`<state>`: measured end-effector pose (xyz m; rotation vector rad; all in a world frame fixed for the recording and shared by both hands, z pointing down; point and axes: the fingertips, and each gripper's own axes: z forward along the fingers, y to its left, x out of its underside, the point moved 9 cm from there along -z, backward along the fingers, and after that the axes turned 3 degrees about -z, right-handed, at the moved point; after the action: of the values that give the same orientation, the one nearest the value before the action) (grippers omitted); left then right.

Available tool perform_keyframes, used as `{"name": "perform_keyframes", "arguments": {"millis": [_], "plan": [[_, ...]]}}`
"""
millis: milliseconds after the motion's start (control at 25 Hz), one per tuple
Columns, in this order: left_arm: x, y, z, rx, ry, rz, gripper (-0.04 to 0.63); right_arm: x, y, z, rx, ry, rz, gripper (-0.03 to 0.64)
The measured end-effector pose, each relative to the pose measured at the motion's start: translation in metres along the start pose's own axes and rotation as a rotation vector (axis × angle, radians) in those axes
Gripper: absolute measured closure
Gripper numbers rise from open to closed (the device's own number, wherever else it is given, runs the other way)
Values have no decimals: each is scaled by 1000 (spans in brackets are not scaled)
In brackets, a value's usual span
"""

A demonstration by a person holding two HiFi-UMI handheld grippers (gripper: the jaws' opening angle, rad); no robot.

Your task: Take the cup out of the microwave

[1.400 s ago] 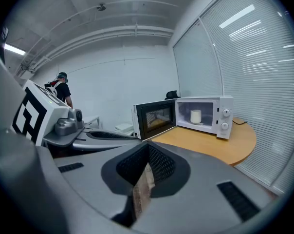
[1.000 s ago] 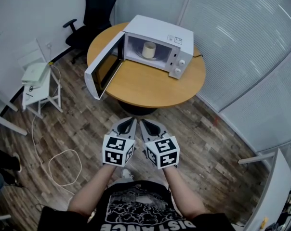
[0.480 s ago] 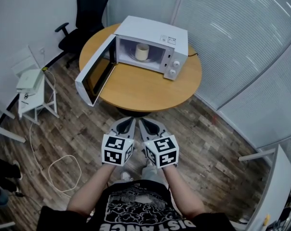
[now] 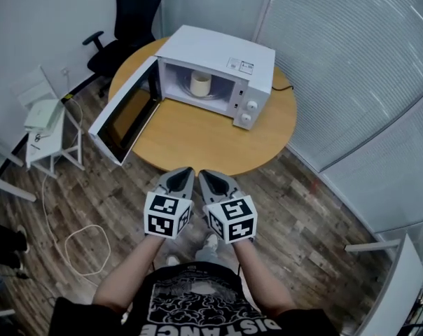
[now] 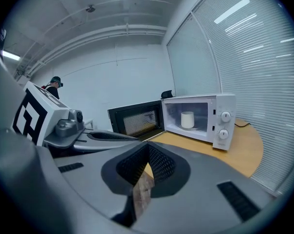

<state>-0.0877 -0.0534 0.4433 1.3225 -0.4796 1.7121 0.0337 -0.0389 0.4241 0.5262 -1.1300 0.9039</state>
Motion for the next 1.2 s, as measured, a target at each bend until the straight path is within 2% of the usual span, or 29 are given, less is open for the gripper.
{"name": "perform_keyframes", "arguments": {"millis": [520,880,1200], "plan": [[-18,-23,75,-108,24,-25,587,-7,-89,19,-107,1,9,600],[-28,-30,90,-151,14,-35,588,-15,-112,21,-138,-19,-1,600],[-37,-20,115,-137,0,-44,586,-22,-130,34,-122,-14,-13,600]]}}
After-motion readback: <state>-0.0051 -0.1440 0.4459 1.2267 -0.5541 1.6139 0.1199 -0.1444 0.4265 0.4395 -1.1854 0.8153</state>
